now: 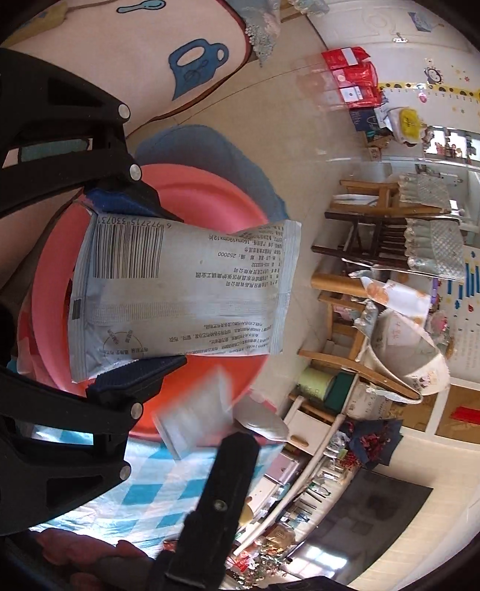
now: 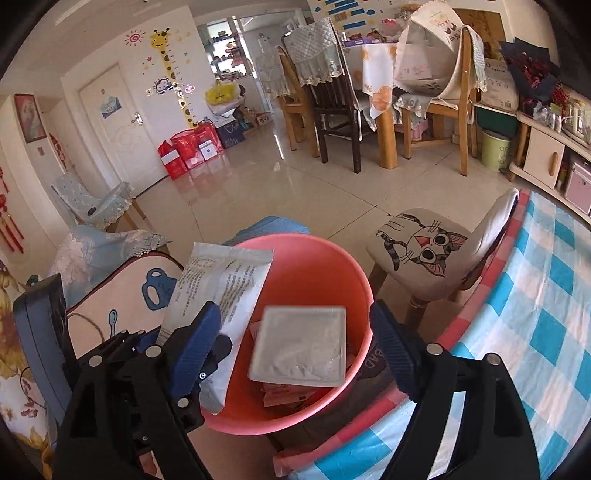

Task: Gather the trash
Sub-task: 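Carry both items over the pink bucket and open both grippers to drop them, then move both tools back over the table toward the red wrapper and milk packet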

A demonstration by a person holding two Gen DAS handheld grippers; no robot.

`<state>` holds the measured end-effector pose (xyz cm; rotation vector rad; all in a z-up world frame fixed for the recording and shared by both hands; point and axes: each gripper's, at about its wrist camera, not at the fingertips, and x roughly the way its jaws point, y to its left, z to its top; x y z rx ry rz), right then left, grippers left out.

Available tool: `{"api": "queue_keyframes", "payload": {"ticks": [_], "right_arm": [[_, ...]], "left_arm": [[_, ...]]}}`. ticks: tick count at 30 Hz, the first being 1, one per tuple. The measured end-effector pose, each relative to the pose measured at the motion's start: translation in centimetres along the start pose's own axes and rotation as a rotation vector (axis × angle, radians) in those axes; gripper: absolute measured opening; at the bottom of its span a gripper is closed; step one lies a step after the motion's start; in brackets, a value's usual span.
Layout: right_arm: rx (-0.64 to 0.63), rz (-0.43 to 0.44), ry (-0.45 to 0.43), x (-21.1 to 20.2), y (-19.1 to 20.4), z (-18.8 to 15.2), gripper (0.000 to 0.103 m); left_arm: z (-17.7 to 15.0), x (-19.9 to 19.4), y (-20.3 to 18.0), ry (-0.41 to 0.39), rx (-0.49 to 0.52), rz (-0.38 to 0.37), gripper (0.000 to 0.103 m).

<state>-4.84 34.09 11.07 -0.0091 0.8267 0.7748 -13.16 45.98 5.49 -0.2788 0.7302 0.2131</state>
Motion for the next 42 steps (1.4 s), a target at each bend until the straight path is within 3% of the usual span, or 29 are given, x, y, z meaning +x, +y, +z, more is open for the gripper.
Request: {"api": "queue_keyframes", "payload": {"ticks": [3,8,13,19,27,32,42], "right_arm": [[0.037,-0.009,-0.014,-0.4,-0.9,-0.8,0.089],[0.077,-0.067,-0.053,-3.0,-3.0,-2.7,0.09],[0.109,-0.127,-0.079,-5.6,-5.2,-4.2,0.091],[0.134,-0.184,-0.107,-8.2,-7.1,-6.2,0.091],[0.12,-0.25,-0.144,-11.7,-8.3,-8.4,0.091],[0.106,-0.297,-0.171,-13.9,-9.3,-9.6,0.093],[0.151,-0.33,-0.208,-17.8,-12.9,-12.7,0.094]], "left_arm": [[-0.5,0.3,0.3,0.01,0.012,0.009,0.074],[-0.6,-0.8,0.6,-0.038,0.017,0.025,0.08],[-0.4,-3.0,0.5,-0.134,-0.007,0.013,0.084],[-0.2,-5.3,-1.5,-0.211,0.038,-0.026,0.091],[0.0,-6.6,-4.5,-0.187,0.022,-0.118,0.092],[-0.6,-7.2,-8.2,-0.172,0.119,-0.098,0.092],[-2.1,-8.2,-14.6,-0.133,0.26,-0.136,0.092]]}}
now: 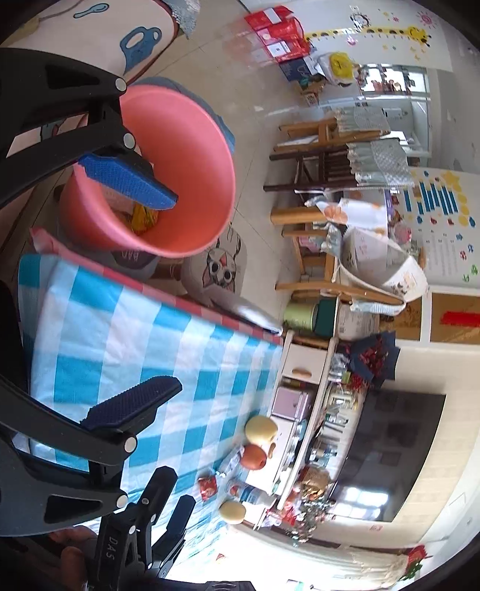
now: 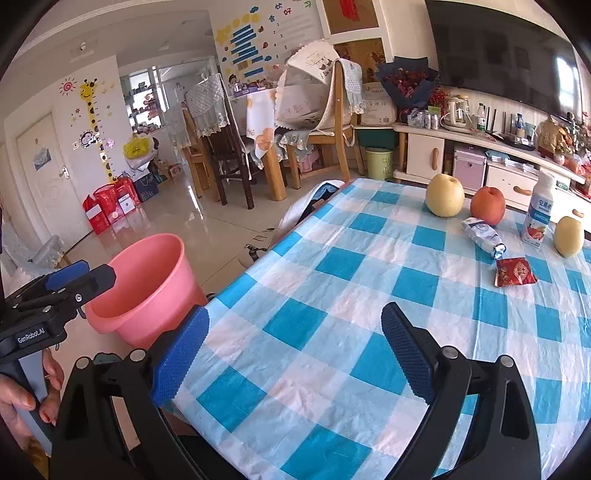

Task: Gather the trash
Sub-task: 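Move both tools back over the table toward the red wrapper and milk packet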

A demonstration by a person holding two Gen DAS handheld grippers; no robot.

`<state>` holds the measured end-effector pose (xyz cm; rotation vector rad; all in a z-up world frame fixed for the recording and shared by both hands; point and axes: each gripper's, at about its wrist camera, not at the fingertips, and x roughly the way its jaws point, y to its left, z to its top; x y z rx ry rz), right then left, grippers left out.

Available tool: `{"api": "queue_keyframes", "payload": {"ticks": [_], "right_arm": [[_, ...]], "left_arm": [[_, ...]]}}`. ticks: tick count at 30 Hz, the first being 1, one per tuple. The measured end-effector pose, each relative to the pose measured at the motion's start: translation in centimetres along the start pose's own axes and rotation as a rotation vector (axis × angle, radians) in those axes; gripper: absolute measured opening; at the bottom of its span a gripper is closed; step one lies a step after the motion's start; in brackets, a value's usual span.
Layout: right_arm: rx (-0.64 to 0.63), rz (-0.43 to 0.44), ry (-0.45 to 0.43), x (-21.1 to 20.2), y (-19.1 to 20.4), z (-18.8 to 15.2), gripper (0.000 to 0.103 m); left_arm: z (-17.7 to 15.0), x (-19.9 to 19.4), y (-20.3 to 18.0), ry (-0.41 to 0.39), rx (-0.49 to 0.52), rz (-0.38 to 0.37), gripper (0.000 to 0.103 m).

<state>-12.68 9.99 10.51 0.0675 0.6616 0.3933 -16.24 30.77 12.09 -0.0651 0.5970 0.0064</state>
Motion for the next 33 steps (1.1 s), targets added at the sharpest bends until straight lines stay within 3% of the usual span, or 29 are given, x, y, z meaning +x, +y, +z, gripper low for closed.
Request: {"api": "queue_keyframes", "payload": {"ticks": [5,9,21,33], "right_arm": [[0.027,-0.001,-0.036,-1.6,-2.5,-0.3,0.094],[0.037,-0.017,-0.059,-2.6,-4.3,-0.5,0.094],[0.08,-0.058,-0.11,-4.3,-9.7,-0.8,0.095],[0.149,-0.146,-0.098,-3.8,-15.8,-1.6,0.097]], "left_arm": [[0.0,-0.3,-3.5,-0.006,0.061,0.011,0.092],[-0.1,-0.4,-6.2,-0.014,0.125,0.061,0.093],[0.0,0.1,-11.8,0.017,0.227,0.116,0.097],[-0.3,2.2,-16.4,0.038,0.286,0.092,0.097]]}}
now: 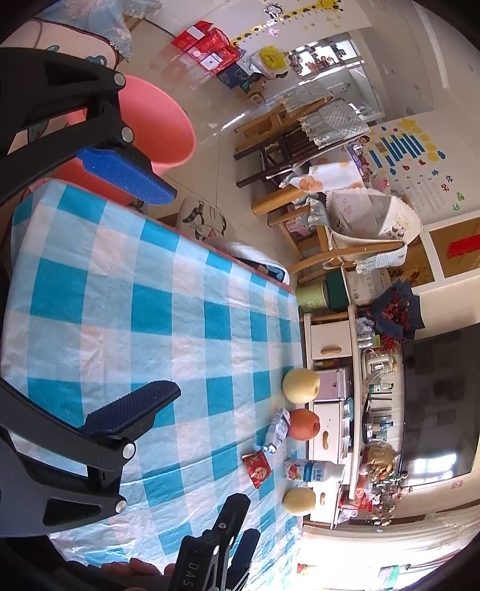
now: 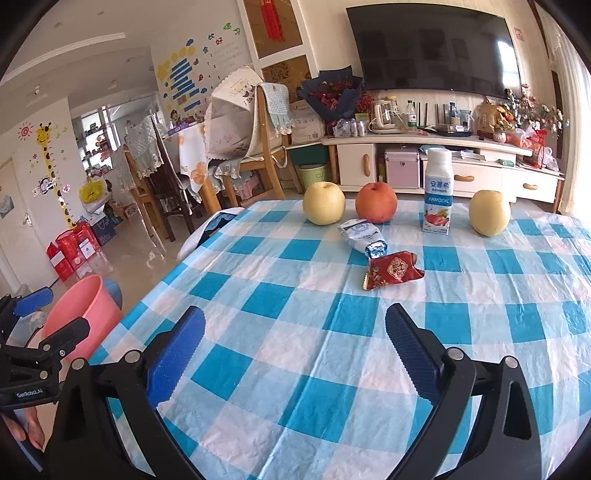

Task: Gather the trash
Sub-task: 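Move both tools back over the table toward the red wrapper and milk packet, then grasp the white-blue milk packet with the left gripper while the right grasps the red wrapper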

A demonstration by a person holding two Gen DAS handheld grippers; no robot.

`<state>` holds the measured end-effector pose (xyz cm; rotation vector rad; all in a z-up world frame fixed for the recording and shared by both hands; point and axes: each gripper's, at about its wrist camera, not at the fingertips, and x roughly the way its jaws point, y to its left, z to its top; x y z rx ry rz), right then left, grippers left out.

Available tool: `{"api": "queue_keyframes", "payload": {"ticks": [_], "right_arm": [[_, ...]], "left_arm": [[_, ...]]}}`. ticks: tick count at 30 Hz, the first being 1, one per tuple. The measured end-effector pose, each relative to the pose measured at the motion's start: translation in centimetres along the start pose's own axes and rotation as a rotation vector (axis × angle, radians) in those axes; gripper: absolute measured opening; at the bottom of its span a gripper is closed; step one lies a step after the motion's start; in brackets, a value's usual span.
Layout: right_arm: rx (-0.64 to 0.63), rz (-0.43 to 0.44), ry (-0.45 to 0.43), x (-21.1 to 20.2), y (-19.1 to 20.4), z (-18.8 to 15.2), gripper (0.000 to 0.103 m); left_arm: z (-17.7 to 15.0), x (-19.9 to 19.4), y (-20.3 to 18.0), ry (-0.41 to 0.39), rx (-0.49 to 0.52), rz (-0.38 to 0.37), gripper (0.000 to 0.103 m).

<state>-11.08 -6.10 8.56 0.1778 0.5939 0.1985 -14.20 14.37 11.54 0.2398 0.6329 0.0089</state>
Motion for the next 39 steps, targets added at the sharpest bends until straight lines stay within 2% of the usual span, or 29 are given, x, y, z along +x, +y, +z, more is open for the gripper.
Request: {"api": "queue_keyframes", "payload": {"ticks": [5,12,18,28,34,35,36,37,39], "right_arm": [[0.073,-0.021,0.003,0.8,-3.6,0.4,0.097],[0.185,-0.035,0.038,3.0,-9.3,1.6,0.097],[0.236,-0.038,0.145,7.5,-11.9,2.3,0.097],[0.076,-0.082,0.268,13.6,-10.6,2.8,0.097],[0.004,-0.131,0.289,15.9,-10.4,3.2,0.096],[0.008,-0.127,0.292,16.1,-10.5,3.3,0.094],[0.012,-0.122,0.293,16.2,-10.7,3.4,0.083],[0.012,-0.124,0.297,16.3,-10.8,3.5,0.078],[-0.003,-0.135,0.298,16.4,-10.7,3.6,0.073]], "left_arm": [[0.7,1.3,-1.7,0.002,0.013,-0.04,0.097],[1.1,4.2,-2.9,0.044,-0.065,-0.099,0.097],[0.9,6.8,-3.9,0.083,-0.083,-0.127,0.097],[0.0,9.8,-3.8,0.15,-0.144,-0.18,0.097],[0.0,10.2,-3.9,0.145,-0.142,-0.188,0.097],[0.0,10.2,-3.9,0.143,-0.141,-0.189,0.097],[0.1,10.3,-4.0,0.143,-0.14,-0.194,0.097],[0.1,10.3,-4.0,0.143,-0.14,-0.199,0.097],[0.2,10.4,-4.2,0.143,-0.142,-0.21,0.097]]}}
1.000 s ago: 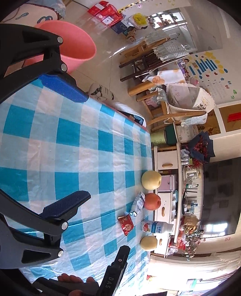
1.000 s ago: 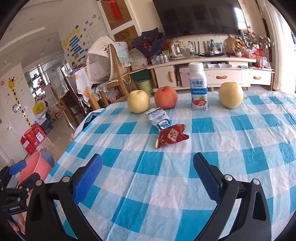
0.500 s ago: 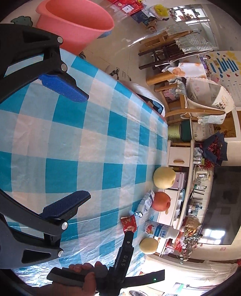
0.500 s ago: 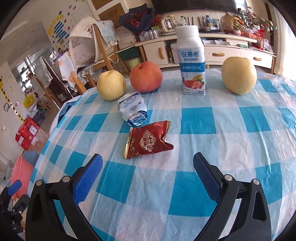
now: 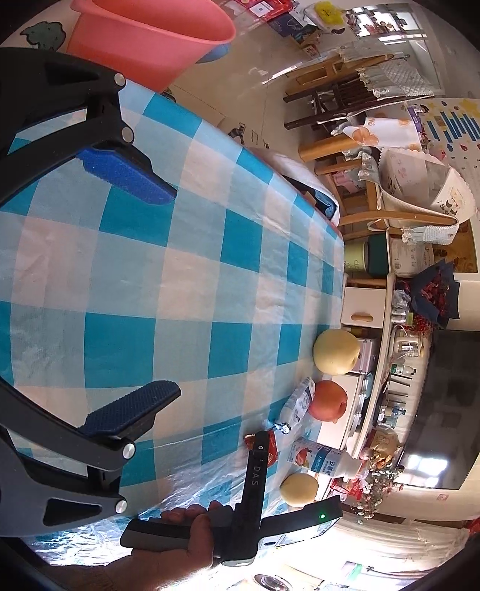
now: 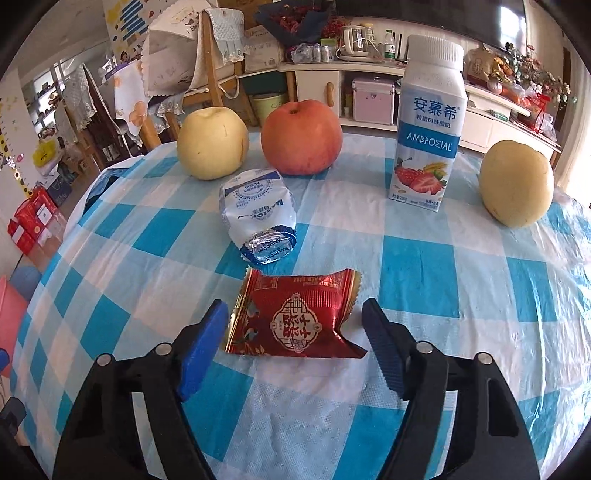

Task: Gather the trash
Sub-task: 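Grasp the white-blue milk packet with the left gripper while the right grasps the red wrapper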

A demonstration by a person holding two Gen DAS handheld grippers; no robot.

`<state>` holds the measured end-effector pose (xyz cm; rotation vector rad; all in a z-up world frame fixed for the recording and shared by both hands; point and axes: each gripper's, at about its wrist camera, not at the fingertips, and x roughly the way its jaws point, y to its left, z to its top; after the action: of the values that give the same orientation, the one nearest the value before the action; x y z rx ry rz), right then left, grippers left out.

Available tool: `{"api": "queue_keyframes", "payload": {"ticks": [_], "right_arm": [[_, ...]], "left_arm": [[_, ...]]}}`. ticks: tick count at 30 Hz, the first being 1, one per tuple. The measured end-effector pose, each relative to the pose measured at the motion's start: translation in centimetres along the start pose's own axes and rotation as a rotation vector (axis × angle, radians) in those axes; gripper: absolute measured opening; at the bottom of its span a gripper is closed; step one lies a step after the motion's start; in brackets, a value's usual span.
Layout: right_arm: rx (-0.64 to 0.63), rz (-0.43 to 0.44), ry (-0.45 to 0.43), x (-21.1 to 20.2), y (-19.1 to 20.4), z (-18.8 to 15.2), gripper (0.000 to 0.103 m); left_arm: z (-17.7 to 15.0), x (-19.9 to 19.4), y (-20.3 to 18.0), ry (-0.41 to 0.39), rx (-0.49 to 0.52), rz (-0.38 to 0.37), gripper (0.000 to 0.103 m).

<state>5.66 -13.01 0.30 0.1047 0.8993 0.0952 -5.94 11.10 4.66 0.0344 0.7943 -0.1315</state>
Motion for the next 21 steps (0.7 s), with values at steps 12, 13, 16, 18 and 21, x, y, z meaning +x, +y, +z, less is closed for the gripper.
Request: {"api": "queue_keyframes", "payload": {"ticks": [12,13,16,18,21], "right_arm": [[0.051,0.04,-0.037,-1.6,-1.3,-0.6,0.038],[0.063,0.048,-0.044,-2.0,-1.6,-0.6,0.036],[0.083,0.041,-0.067,-3.1,-2.4,-0.4,0.033],[0.092,0.037,-0.079,-3.7,-3.0,-0.4,0.029],[0.119,0.035,-0.097,-4.6,-4.3,-0.5,0.028]], "left_arm": [[2.5,1.1,-2.7,-0.019,-0.001,-0.054,0.097],[3.1,1.3,-3.3,-0.024,-0.003,-0.064,0.097],[4.7,2.2,-5.0,-0.032,-0.01,-0.092,0.097],[6.0,3.2,-6.3,-0.03,-0.027,-0.117,0.097],[8.0,5.3,-8.2,-0.019,-0.061,-0.145,0.097]]}}
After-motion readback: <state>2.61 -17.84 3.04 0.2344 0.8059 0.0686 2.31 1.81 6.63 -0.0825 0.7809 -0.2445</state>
